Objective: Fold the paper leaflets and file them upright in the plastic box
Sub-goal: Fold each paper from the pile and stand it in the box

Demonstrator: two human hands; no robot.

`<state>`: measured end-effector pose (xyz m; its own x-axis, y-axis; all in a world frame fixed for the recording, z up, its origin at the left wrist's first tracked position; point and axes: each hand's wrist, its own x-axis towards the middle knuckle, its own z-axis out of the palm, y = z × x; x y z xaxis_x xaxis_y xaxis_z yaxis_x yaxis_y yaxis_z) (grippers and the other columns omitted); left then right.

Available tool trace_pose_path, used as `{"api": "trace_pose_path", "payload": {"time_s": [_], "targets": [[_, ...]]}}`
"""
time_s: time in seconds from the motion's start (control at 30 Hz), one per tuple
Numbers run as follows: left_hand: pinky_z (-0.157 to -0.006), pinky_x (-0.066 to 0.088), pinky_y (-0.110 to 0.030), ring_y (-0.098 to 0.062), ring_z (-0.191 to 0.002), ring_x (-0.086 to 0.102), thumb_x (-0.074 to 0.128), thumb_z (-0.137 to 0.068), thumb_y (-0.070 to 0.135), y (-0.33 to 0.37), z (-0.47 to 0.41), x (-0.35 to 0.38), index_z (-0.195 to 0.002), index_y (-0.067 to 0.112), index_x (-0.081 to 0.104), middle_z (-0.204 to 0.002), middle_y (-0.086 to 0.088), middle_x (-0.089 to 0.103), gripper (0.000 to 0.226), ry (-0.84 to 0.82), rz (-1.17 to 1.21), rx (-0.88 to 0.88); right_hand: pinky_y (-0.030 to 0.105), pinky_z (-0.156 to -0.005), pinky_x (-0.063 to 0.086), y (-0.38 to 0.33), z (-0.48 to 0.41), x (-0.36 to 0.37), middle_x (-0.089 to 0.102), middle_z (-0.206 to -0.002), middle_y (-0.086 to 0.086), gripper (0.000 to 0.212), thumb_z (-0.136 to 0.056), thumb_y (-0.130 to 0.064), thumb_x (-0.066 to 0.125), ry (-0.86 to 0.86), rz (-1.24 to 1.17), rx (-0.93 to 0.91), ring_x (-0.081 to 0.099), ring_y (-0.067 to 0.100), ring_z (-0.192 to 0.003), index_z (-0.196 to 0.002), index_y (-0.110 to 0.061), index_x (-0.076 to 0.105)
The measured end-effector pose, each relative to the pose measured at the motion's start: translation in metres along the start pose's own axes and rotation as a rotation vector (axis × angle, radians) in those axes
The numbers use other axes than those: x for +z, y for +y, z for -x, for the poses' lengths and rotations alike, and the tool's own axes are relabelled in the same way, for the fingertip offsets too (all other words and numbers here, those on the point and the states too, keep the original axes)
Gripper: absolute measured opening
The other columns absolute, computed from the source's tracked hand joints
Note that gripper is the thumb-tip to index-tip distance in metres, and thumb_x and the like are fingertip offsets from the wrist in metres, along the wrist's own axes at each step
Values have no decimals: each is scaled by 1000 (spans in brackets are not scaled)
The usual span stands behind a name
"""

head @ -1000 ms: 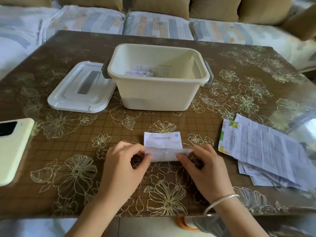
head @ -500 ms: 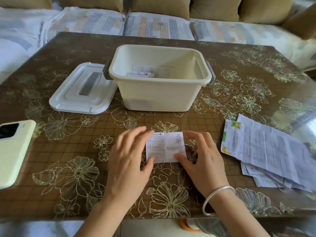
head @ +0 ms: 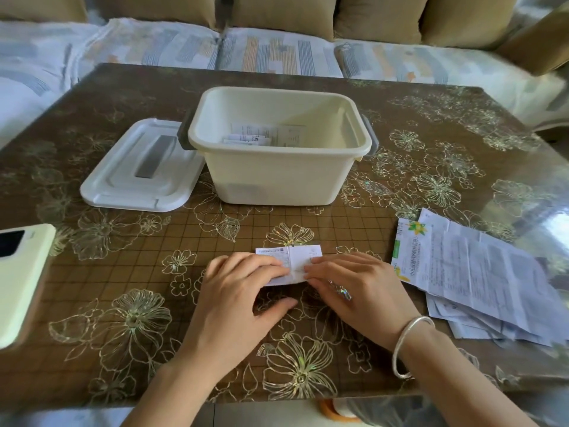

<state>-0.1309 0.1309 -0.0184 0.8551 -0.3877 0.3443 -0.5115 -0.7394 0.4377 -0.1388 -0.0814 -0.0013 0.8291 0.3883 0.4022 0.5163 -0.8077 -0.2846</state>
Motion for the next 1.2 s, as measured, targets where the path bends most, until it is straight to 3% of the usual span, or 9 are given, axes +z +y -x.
{"api": "trace_pose_path", "payload": {"time_s": [0.1, 0.27, 0.37, 0.53, 0.67, 0.8, 1.03, 1.1, 1.2], "targets": [[-81, 42, -30, -3, -93, 57, 52, -87, 42, -1, 0, -2, -96, 29, 73, -96, 22, 67, 27, 56, 37, 29, 30, -63, 52, -5, 1, -2, 68, -79, -13, 19, -91, -32, 54, 63, -62, 90, 64, 7, -72, -88, -20, 69], [-69, 47, -28, -4, -78, 59, 53, -89, 34, 1, -2, -1, -88, 23, 72, -84, 18, 67, 22, 114, 49, -15, 28, -58, 52, -5, 0, -1, 65, -76, -16, 22, -86, -45, 55, 42, -166, 270, 59, 2, -68, -97, -30, 67], [-66, 51, -22, -4, -77, 61, 61, -87, 29, 0, -8, 3, -98, 19, 71, -91, 14, 67, 18, 107, 73, -104, 25, -61, 52, -1, -5, 3, 63, -77, -17, 18, -82, -37, 67, 7, -185, 369, 59, 1, -68, -98, -30, 67], [-67, 37, -4, -3, -79, 55, 73, -77, 27, -2, -14, 6, -109, 15, 68, -109, 6, 62, 35, 60, 5, -136, 26, -58, 50, -2, -13, 5, 57, -72, -15, 17, -77, -27, 76, -46, -126, 391, 54, 3, -63, -91, -28, 68], [-63, 52, -23, -11, -87, 54, 76, -74, 25, -1, -13, 6, -102, 15, 69, -104, 3, 60, 31, 136, -75, -94, 25, -65, 47, -3, -18, 1, 53, -86, -12, 20, -77, -28, 76, -109, -98, 453, 51, 5, -69, -93, -26, 65], [-68, 50, -35, -14, -81, 56, 77, -76, 19, -1, -13, 10, -91, 18, 73, -87, 8, 65, 15, 142, -70, -18, 28, -81, 49, -5, -32, -6, 50, -108, -8, 36, -80, -34, 72, -282, -41, 497, 55, 10, -89, -113, -30, 57], [-69, 41, -30, -8, -80, 52, 63, -81, 39, -1, -15, 9, -96, 30, 72, -88, 18, 61, 19, 61, 44, -130, 31, -82, 47, -9, -56, -10, 55, -106, -8, 59, -67, -61, 73, -516, 71, 545, 54, 15, -97, -110, -26, 50], [-70, 38, -29, -6, -82, 50, 51, -80, 52, 1, -16, 9, -99, 34, 69, -88, 19, 57, 32, 24, 36, -138, 31, -80, 48, -8, -64, -11, 59, -101, -8, 60, -65, -63, 74, -581, 99, 551, 55, 15, -94, -106, -24, 53], [-72, 36, -29, -5, -84, 48, 50, -77, 58, 3, -15, 10, -100, 36, 68, -88, 19, 53, 36, 9, 41, -158, 32, -76, 50, -6, -68, -12, 64, -91, -6, 50, -65, -64, 72, -613, 129, 520, 60, 16, -87, -92, -23, 62]]}}
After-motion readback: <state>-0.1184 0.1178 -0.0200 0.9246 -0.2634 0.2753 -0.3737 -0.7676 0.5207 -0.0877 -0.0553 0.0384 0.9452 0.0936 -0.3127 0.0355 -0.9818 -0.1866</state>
